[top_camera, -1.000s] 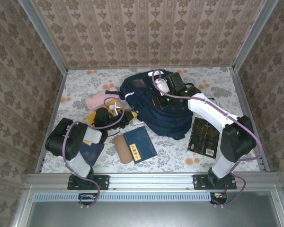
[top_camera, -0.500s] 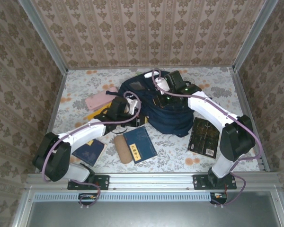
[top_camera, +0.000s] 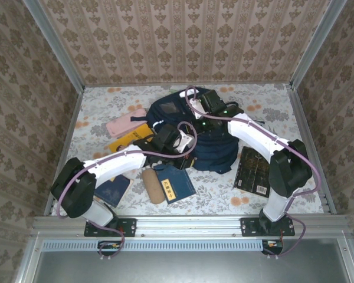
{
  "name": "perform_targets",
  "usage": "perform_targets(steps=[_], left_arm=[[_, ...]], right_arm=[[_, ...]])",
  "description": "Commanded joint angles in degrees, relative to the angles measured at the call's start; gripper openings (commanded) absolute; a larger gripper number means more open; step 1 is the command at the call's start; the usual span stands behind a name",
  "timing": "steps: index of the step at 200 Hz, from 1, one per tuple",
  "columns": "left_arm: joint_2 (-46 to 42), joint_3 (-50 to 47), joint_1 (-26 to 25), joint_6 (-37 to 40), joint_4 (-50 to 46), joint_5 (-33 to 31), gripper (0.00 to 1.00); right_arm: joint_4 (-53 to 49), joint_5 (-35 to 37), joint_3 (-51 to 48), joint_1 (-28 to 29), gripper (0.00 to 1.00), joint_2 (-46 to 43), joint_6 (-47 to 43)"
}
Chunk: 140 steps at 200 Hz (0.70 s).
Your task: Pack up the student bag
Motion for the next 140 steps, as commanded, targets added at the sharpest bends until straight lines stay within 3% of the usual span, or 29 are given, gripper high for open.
perform_targets(steps=[1,47,106,140], left_arm=[[1.5,4.4,-2.7,4.7,-3.9,-1.2,0.0],[2.8,7.2,-4.7,6.2,-4.6,-5.0,0.0],[-2.2,4.1,-4.4,7.7,-6.4,-13.1,0.0],[-3.0,4.4,-3.1,9.2,-10.0,-18.5,0.0]], right_arm=[[3.4,-1.5,3.3,0.3,0.0,1.7,7.9],[-2.3,-4.3,11.5,0.4,0.0,8.5,19.6],[16.5,-8.2,8.4,-0.9,0.0,10.2,51.6],[12.2,-4.9,14.6,0.0,0.0,12.9,62.2]])
